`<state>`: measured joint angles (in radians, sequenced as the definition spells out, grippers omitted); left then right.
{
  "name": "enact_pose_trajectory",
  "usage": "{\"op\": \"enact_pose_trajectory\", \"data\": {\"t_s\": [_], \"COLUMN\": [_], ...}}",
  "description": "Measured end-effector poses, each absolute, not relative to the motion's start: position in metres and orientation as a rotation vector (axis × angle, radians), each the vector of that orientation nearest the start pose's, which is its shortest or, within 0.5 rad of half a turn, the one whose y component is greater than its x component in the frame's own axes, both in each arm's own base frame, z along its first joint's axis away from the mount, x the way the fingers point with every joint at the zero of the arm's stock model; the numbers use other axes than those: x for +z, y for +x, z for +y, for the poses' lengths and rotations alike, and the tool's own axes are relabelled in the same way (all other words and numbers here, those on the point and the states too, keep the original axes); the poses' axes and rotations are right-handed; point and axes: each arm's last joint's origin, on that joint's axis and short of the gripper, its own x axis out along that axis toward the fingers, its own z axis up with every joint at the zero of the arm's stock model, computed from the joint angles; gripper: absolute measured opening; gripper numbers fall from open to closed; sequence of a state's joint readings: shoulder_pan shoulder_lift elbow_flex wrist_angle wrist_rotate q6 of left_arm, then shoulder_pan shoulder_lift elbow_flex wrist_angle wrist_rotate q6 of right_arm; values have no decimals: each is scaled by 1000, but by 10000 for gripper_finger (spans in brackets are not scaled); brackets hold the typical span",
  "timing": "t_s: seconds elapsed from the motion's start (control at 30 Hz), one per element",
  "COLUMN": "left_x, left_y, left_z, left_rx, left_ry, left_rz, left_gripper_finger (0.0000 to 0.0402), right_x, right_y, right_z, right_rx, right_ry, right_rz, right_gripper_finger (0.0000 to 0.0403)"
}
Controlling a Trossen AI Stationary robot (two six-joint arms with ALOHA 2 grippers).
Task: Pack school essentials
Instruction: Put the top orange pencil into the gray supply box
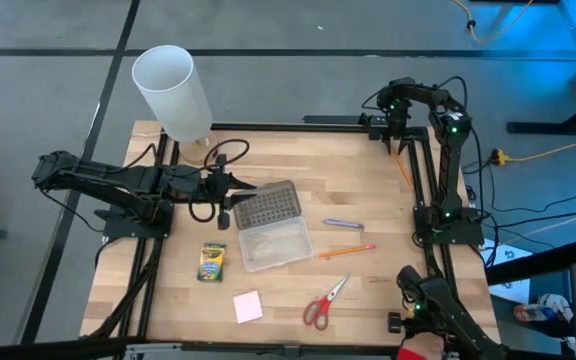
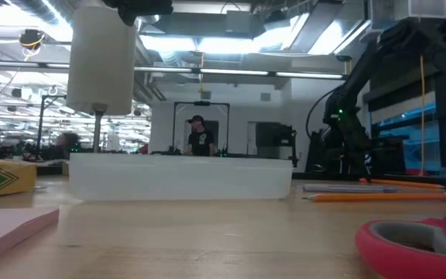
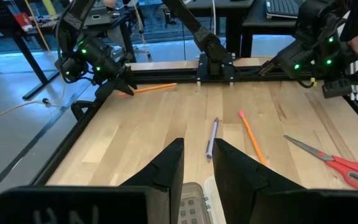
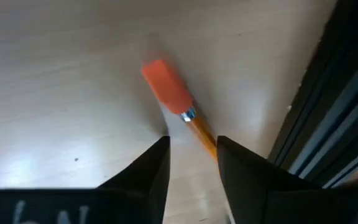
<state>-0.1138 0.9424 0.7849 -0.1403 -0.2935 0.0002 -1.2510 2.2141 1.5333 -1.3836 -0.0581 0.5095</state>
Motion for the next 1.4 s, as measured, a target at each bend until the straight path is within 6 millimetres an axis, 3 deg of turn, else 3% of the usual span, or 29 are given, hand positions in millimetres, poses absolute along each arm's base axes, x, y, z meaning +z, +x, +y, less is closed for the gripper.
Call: {"op": "enact_pose_trajectory", "data": {"t_s": [0.5,0.77,0.93,1.17,1.4], "left_x": [310,310,310,310,310], "left_y": [207,207,207,207,207], "left_z": [-18,-18,-18,-18,-18], "left_rx": [164,164,164,165,161], "left_ry": [65,65,65,66,92], "left_rz": [292,292,292,292,295], "left_gripper_finger": [79,79,79,79,79], "right_x": [117,117,119,150,189], "right_y": [127,133,134,144,172], "right_z": [-337,-335,-335,-337,-338], "right_rx": [-1096,-1145,-1148,-1129,-1084], "right_ry": [1662,1600,1591,1496,1290], "right_rz": [1536,1567,1592,1636,1602], "right_gripper_finger": [94,19,13,0,0]}}
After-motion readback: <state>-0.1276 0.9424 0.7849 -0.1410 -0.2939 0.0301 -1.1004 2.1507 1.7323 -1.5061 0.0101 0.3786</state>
